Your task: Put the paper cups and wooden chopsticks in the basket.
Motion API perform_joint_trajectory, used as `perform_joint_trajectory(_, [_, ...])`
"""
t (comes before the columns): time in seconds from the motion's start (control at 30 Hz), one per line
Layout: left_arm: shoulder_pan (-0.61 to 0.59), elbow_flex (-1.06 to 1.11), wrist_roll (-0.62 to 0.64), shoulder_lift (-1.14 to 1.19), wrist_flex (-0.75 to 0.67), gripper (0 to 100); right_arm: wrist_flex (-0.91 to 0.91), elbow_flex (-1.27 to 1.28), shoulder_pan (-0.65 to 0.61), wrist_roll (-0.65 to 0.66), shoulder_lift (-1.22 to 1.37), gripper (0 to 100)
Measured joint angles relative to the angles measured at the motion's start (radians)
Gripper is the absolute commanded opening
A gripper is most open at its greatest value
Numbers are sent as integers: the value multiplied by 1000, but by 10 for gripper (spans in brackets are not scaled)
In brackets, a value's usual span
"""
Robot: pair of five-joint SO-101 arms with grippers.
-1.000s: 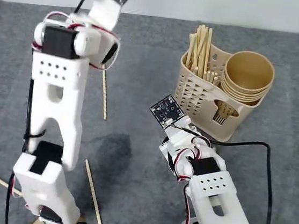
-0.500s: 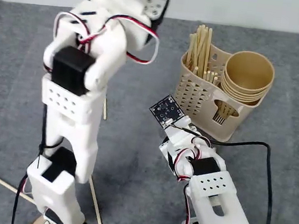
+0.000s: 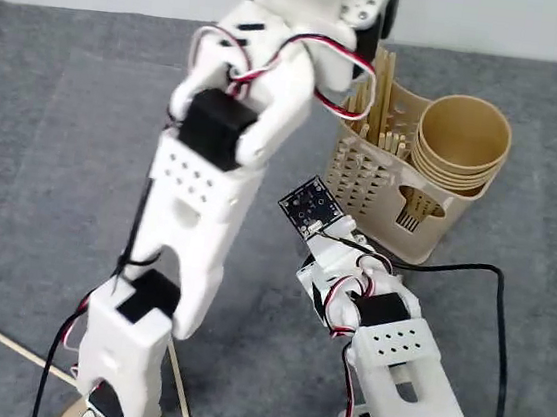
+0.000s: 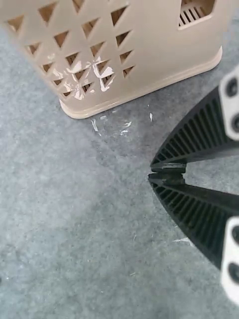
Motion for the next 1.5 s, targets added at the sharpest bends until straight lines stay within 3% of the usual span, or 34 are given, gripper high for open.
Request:
perform_joint_trajectory(0.23, [0,2,3,46,104,148,0,0,0,0,0,15])
perform_joint_trajectory(0.5, [-43,-150,3,44,405,151,0,0,0,0,0,15])
perform_joint_trajectory(0.67, [-161,-226,3,31,637,79,0,0,0,0,0,15])
perform_joint_trajectory(0.9, [-433,-193,3,-26,683,36,0,0,0,0,0,15])
perform_joint_trajectory(1.1, [-582,104,-2,-242,683,37,0,0,0,0,0,15])
perform_joint_trajectory(1.3, [-620,632,-101,-589,683,37,0,0,-29,0,0,15])
perform_joint_trajectory(1.5, [-764,1115,-118,-875,683,38,0,0,-29,0,0,15])
